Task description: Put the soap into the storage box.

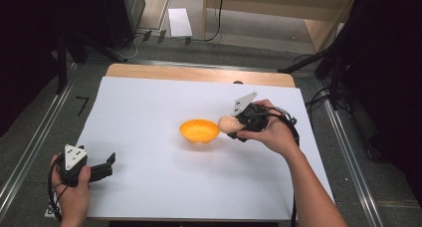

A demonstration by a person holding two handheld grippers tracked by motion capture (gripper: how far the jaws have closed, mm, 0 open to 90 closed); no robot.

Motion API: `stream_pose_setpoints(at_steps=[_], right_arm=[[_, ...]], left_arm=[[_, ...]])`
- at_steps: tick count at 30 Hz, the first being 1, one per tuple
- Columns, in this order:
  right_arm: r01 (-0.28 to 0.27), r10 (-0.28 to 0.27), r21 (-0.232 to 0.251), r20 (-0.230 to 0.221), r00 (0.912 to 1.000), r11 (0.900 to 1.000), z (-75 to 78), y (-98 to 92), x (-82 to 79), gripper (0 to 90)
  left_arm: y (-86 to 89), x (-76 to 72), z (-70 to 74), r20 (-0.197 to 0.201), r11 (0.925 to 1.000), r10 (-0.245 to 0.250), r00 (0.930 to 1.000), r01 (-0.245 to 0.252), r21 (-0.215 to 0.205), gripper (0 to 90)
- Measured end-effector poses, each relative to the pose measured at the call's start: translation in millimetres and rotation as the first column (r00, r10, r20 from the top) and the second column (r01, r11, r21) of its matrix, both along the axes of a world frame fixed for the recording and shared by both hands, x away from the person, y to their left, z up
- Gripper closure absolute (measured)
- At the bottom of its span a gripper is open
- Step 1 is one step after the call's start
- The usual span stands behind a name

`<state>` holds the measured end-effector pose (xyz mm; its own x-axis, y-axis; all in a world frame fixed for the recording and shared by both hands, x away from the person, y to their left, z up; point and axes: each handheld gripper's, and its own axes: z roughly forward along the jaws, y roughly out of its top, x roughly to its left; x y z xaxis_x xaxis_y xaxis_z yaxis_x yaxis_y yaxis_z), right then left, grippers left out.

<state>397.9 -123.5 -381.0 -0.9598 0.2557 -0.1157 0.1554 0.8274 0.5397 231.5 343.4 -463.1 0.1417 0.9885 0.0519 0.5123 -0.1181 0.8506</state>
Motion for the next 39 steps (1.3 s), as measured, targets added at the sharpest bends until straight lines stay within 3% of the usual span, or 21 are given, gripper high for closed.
stream_pose_setpoints(at_steps=[14,21,39], right_arm=[[-0.085,0.085,-0.012,0.001,0.9964,0.996,6.9,25.3,10.0,33.5],[-0.114,0.113,-0.019,-0.022,0.9933,0.993,7.6,37.5,14.6,33.5],[-0.192,0.19,-0.04,-0.029,0.9813,0.981,6.0,76.7,20.6,33.5]], left_arm=[[-0.1,0.1,-0.1,0.0,1.0,-0.004,1.0,0.004,0.001,0.0],[-0.1,0.1,-0.1,0.001,1.0,-0.005,1.0,0.005,0.001,0.0],[0.2,-0.2,0.0,0.001,1.0,-0.008,1.0,0.008,0.0,0.0]])
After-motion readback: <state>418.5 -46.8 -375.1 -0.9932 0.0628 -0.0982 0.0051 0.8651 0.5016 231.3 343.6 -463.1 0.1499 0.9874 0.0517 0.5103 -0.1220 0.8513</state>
